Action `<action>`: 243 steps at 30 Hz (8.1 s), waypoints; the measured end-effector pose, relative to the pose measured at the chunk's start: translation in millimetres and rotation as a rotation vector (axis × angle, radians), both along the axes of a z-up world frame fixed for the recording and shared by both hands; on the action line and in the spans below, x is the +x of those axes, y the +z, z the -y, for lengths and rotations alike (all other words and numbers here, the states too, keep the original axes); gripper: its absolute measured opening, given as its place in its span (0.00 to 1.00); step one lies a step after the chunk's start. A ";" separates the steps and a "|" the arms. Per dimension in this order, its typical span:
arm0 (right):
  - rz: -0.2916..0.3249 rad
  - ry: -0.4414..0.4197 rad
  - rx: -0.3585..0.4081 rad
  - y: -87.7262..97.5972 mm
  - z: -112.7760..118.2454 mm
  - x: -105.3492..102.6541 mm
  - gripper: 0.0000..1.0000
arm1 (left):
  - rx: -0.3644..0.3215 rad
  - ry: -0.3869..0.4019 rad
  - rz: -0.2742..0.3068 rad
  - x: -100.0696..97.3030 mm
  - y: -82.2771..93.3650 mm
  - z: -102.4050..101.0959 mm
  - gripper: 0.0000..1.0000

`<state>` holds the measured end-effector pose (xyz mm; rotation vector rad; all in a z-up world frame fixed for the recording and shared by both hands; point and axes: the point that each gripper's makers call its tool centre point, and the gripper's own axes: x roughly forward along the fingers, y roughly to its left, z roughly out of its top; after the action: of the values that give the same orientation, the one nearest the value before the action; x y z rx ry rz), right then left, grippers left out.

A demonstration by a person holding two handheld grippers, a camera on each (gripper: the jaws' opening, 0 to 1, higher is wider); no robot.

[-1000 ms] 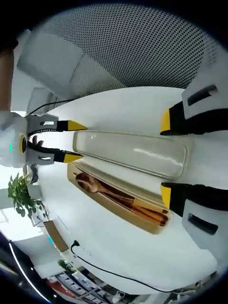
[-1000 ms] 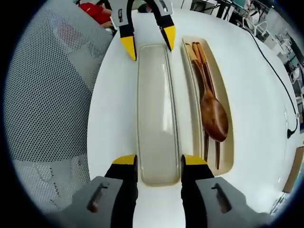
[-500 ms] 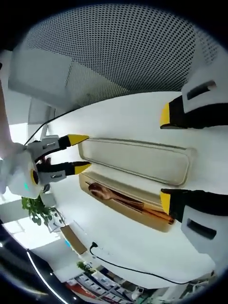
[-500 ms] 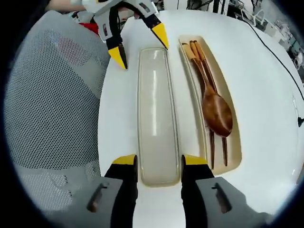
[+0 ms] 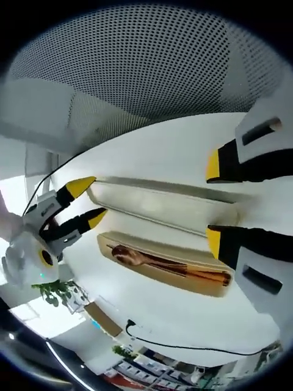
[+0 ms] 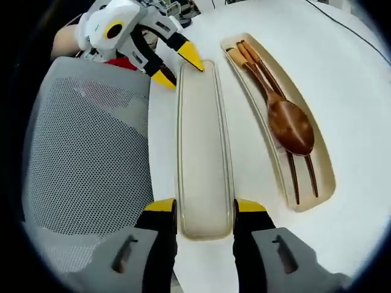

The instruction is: Arrange the utensils inside the cutlery case until each visible utensil rests in its matching compartment.

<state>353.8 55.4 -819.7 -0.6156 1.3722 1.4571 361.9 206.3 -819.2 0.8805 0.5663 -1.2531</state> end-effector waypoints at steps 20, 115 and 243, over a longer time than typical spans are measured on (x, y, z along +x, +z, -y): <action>0.255 0.065 0.059 10.5 -13.4 1.4 0.42 | 0.070 -0.068 0.059 0.6 8.3 0.6 0.11; 0.519 0.177 0.233 22.0 -32.6 1.3 0.22 | -0.318 0.309 -0.892 -54.0 46.5 13.0 0.03; 0.435 0.202 0.058 15.5 -80.2 92.6 0.37 | -0.762 0.882 -0.836 80.6 53.7 -23.3 0.15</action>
<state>446.4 135.6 -804.2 -0.9907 0.9462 1.4089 442.5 229.6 -765.5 -0.5597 0.8986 -0.8277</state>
